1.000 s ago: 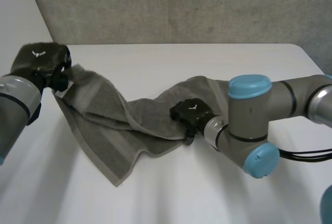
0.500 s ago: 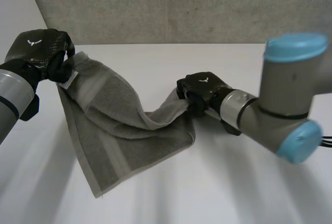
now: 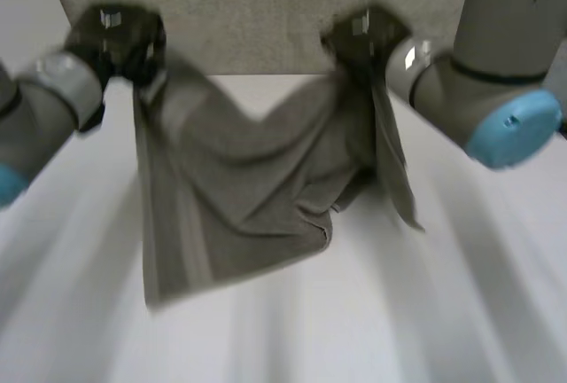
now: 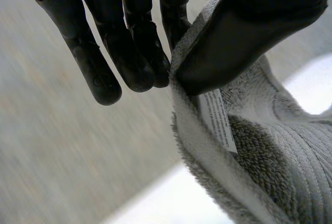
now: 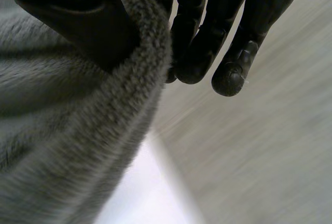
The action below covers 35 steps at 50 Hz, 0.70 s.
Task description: Fold the towel.
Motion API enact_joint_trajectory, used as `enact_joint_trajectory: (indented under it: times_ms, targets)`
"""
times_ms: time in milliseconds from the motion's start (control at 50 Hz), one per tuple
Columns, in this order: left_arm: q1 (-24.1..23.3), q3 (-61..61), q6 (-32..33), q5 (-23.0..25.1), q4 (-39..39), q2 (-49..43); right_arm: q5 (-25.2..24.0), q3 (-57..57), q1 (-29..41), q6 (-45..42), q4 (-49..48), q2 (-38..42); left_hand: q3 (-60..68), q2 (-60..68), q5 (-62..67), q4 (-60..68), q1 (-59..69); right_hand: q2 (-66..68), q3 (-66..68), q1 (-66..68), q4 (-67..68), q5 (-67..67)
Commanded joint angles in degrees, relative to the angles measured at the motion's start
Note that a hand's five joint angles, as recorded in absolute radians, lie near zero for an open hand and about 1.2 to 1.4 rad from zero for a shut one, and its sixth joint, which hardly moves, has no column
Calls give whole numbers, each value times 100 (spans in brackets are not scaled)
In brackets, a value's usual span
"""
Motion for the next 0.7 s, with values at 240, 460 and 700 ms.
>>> enact_joint_trajectory:
  times_ms: [240, 460, 700]
  targets:
    - [237, 791, -1698, -193, 1370, 372, -516, 1939, -9, 860, -2194, -1655, 339, 475, 448, 232, 422, 654, 394, 470, 365, 365]
    - [554, -2663, -760, 1117, 2002, 355, -1133, 4480, -9, -543, -1657, -1393, 339, 475, 448, 232, 422, 654, 394, 470, 365, 365]
    - [607, -3836, 746, 1100, 2214, 293, -482, 5186, -26, -186, -1700, -645, 339, 475, 448, 232, 422, -567, -827, -752, -857, -857]
